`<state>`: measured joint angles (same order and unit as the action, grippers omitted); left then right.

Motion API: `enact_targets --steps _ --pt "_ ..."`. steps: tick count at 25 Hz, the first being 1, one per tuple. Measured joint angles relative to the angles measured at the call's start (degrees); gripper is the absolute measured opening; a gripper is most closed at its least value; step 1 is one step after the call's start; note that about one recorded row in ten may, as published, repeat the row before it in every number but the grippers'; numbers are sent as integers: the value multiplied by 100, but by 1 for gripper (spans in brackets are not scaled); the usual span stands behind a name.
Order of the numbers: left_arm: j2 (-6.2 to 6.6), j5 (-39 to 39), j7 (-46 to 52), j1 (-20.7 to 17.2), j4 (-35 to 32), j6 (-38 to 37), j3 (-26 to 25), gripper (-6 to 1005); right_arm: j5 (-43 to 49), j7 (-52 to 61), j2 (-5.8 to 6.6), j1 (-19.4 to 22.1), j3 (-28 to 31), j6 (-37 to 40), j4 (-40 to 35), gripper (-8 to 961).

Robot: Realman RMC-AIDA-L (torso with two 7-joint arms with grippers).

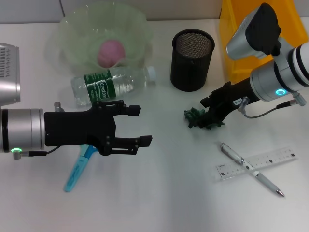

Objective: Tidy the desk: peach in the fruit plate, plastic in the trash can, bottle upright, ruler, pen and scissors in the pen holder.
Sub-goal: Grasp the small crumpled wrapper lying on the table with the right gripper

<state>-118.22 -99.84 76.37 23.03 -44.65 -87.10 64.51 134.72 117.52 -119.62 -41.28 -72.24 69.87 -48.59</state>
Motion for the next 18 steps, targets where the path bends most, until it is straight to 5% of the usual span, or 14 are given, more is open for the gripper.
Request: enact_targets --steps 13,18 --pt "0 0 0 0 0 0 0 812 -66 -24 0 -12 -115 -61 105 664" --pt "0 0 -3 4 0 3 0 813 -66 -26 0 2 -128 -103 106 462"
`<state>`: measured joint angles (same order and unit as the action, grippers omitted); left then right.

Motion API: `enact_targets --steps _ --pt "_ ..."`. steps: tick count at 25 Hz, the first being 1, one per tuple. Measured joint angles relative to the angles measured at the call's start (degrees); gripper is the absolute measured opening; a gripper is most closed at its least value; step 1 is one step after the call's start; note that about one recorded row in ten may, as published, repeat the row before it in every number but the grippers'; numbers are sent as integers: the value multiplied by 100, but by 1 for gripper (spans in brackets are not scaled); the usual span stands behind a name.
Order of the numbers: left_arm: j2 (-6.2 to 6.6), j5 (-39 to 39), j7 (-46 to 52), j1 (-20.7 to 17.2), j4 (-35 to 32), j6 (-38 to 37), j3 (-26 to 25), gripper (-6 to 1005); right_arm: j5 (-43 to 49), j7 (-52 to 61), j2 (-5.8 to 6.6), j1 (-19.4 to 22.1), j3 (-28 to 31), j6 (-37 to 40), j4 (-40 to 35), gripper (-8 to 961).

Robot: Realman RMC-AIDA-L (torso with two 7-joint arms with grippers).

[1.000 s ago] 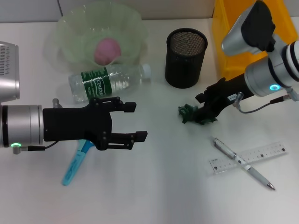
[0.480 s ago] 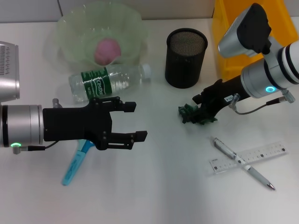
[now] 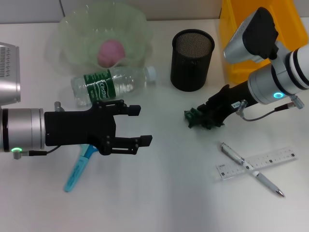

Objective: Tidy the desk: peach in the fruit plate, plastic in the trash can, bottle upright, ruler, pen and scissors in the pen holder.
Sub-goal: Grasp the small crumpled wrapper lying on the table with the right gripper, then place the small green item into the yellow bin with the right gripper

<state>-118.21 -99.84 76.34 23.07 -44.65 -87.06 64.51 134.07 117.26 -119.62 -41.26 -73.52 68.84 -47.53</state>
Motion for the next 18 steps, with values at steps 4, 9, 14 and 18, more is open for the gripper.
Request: enact_targets --steps 4,9,14,18 --pt "0 0 -4 3 0 4 0 812 0 -2 0 31 -22 -98 0 373" --pt "0 0 -5 5 0 5 0 813 -6 -2 -3 48 -22 -104 -2 189" --pt "-3 0 -5 1 0 5 -10 813 -302 -107 -3 219 -21 -95 -121 174" --pt "-7 0 -5 -18 0 5 -38 813 -658 -237 14 551 -21 -53 -426 175"
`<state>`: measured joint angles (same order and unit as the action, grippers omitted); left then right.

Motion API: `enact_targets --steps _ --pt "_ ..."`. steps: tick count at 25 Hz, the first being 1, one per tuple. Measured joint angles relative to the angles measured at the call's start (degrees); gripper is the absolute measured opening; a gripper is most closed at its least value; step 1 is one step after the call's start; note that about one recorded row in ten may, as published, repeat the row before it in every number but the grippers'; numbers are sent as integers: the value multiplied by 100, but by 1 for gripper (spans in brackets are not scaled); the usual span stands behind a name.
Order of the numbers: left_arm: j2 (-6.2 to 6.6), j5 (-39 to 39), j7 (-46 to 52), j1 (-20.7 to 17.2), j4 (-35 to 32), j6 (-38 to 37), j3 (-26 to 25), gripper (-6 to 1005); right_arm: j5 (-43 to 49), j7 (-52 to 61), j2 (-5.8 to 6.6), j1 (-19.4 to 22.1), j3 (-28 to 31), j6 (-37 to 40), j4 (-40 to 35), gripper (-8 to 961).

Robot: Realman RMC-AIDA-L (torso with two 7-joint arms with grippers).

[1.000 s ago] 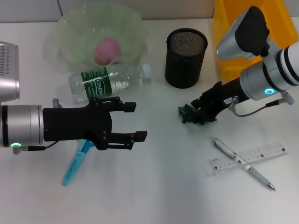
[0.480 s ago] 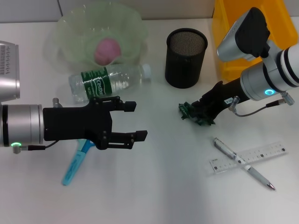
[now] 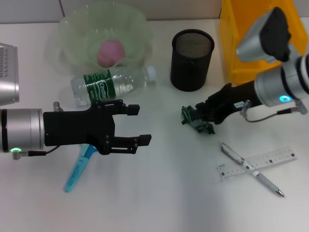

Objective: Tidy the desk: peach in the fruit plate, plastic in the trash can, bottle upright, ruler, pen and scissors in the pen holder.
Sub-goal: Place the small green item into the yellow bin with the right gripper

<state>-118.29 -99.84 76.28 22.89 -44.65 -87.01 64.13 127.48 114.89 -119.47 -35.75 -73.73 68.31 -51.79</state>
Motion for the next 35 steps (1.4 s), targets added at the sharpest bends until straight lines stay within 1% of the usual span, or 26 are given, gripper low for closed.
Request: enact_targets --steps 4,8,13,18,20,23,26,30,35 --pt "-1 0 -6 -21 0 0 -6 813 -289 -169 -13 376 68 86 -270 175" --pt "-2 0 -42 -27 4 0 -7 812 -774 -497 -8 640 158 189 -271 176" --pt "-1 0 -44 0 8 4 -6 812 -823 -471 10 650 362 276 -222 177" --pt "-1 0 -44 20 9 9 -6 812 -807 -268 33 458 374 310 -255 178" --pt "-1 0 -44 21 9 22 -6 812 -764 -142 40 330 360 289 -236 320" --pt "-1 0 -44 18 9 43 -6 812 -572 -41 38 149 336 233 -178 410" --pt "-1 0 -44 8 9 42 -6 812 -207 261 27 -117 313 171 -24 500" --pt "-1 1 -44 6 2 45 -6 813 104 541 11 -366 264 69 108 553" --pt "5 5 -44 25 10 58 -6 813 106 671 1 -435 -16 -179 250 619"
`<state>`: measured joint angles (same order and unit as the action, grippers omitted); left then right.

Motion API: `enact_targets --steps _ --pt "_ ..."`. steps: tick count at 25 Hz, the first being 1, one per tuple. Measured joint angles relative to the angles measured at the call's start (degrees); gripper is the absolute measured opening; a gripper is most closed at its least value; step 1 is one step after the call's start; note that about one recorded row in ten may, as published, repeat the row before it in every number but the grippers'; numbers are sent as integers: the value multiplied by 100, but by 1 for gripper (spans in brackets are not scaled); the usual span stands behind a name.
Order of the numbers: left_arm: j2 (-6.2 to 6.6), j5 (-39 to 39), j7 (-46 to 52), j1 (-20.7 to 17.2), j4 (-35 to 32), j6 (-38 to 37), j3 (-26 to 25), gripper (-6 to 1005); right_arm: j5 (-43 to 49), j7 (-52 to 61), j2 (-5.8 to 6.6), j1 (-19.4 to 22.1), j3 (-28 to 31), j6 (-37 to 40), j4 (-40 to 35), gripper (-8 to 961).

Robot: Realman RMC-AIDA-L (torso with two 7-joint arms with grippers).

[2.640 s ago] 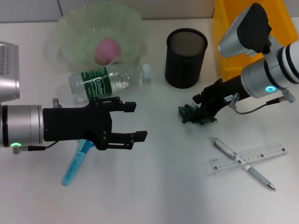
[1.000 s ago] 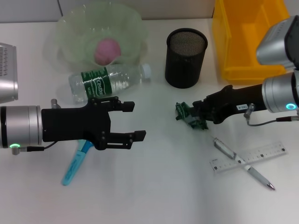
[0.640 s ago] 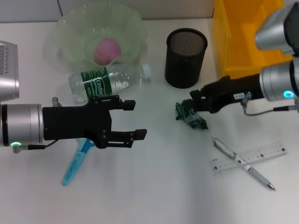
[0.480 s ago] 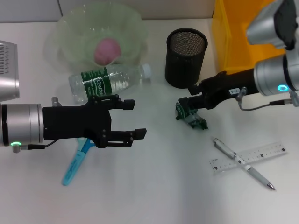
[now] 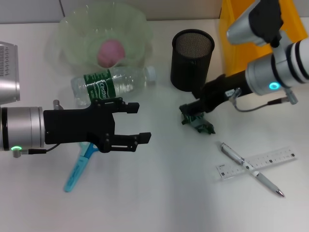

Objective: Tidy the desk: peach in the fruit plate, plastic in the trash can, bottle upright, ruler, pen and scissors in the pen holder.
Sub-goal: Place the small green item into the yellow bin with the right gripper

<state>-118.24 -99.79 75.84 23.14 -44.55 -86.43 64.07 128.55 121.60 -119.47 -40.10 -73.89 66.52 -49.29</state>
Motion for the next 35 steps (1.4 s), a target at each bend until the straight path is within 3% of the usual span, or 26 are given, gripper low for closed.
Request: enact_targets --steps 26,31,35 --pt "-6 4 -9 51 -2 196 22 812 -47 10 -14 -210 -578 -647 759 633" --pt "-6 4 -9 51 -2 215 30 812 -48 11 -16 -208 -587 -662 768 544" --pt "-6 4 -9 50 -2 221 27 812 -47 10 -17 -204 -590 -673 770 342"
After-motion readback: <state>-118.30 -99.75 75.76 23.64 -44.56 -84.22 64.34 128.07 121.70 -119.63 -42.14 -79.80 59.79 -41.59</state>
